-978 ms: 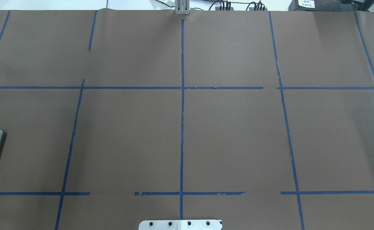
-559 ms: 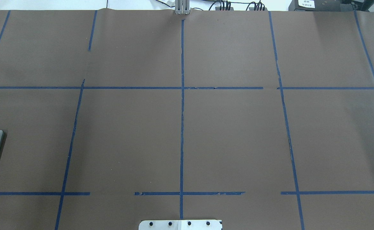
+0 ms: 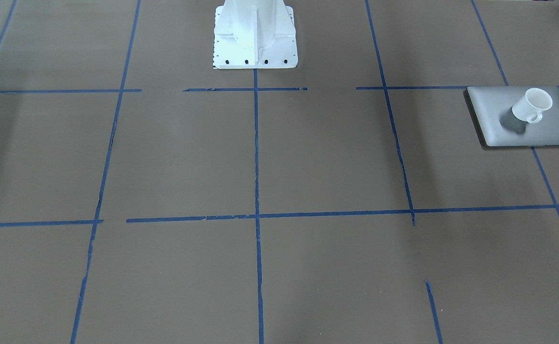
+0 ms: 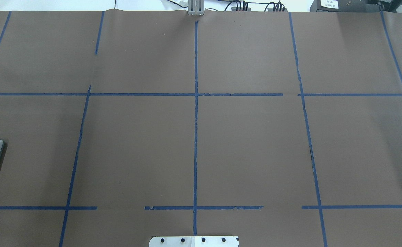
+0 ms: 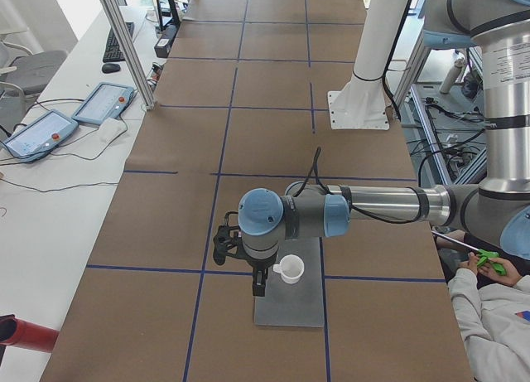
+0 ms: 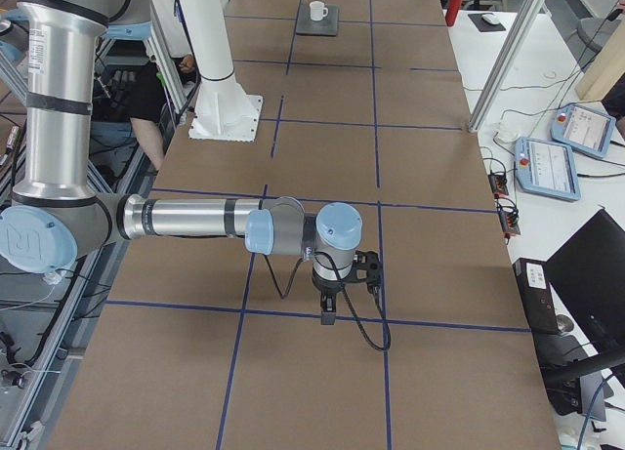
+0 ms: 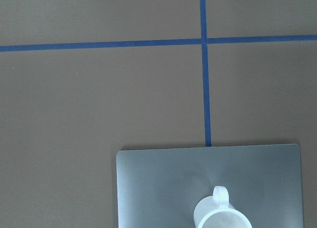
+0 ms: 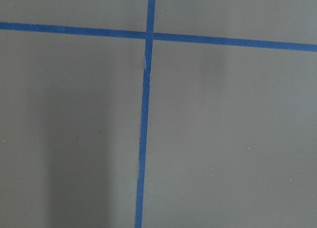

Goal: Place cup on laptop

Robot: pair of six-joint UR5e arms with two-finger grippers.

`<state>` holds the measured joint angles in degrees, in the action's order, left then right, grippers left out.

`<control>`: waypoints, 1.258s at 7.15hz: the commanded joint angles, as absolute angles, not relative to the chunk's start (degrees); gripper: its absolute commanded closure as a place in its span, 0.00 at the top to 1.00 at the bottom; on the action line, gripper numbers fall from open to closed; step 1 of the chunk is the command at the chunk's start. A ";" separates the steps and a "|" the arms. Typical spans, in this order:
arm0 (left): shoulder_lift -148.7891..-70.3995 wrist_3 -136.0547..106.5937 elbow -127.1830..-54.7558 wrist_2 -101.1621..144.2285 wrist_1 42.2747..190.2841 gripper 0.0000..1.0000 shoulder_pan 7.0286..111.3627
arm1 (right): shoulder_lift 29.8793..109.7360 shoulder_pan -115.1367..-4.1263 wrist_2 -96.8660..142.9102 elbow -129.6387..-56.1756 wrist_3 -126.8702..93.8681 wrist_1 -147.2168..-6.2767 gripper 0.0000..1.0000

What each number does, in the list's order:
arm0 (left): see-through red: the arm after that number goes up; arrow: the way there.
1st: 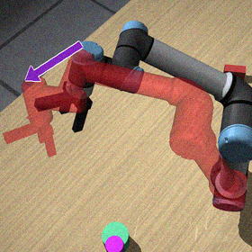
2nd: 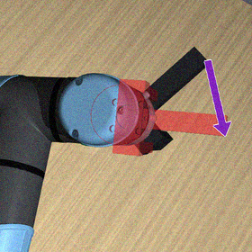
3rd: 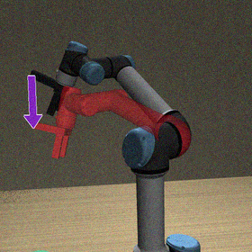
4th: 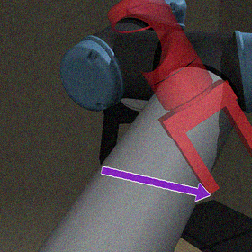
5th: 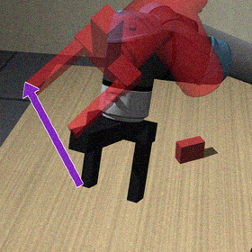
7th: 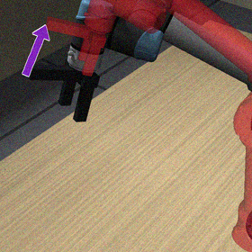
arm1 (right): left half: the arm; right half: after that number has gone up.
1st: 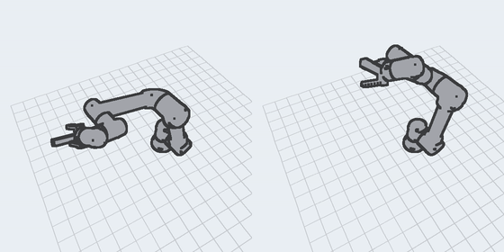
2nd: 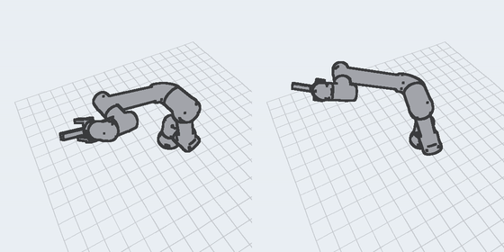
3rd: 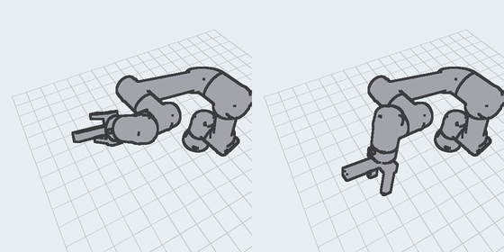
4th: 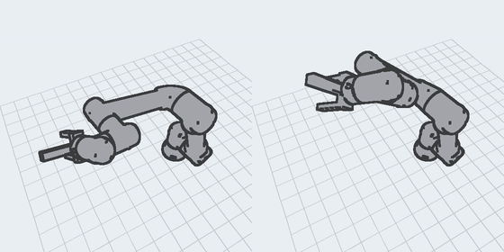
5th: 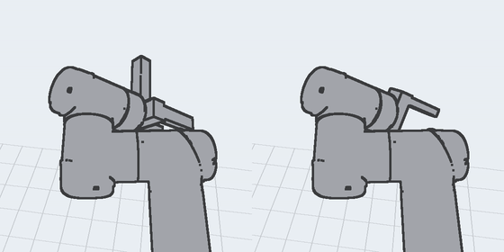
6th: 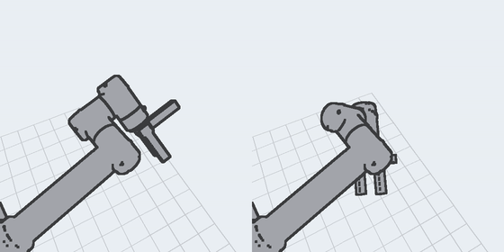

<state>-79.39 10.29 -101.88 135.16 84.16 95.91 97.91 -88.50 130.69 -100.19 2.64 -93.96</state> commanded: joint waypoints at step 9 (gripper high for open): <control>-78.75 10.37 -102.39 135.09 84.11 1.00 95.01 | 97.91 -88.51 130.69 -100.20 2.64 -93.96 1.00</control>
<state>-78.59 10.38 -102.39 135.12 84.15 95.01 97.91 -88.51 130.69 -100.20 2.64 -94.00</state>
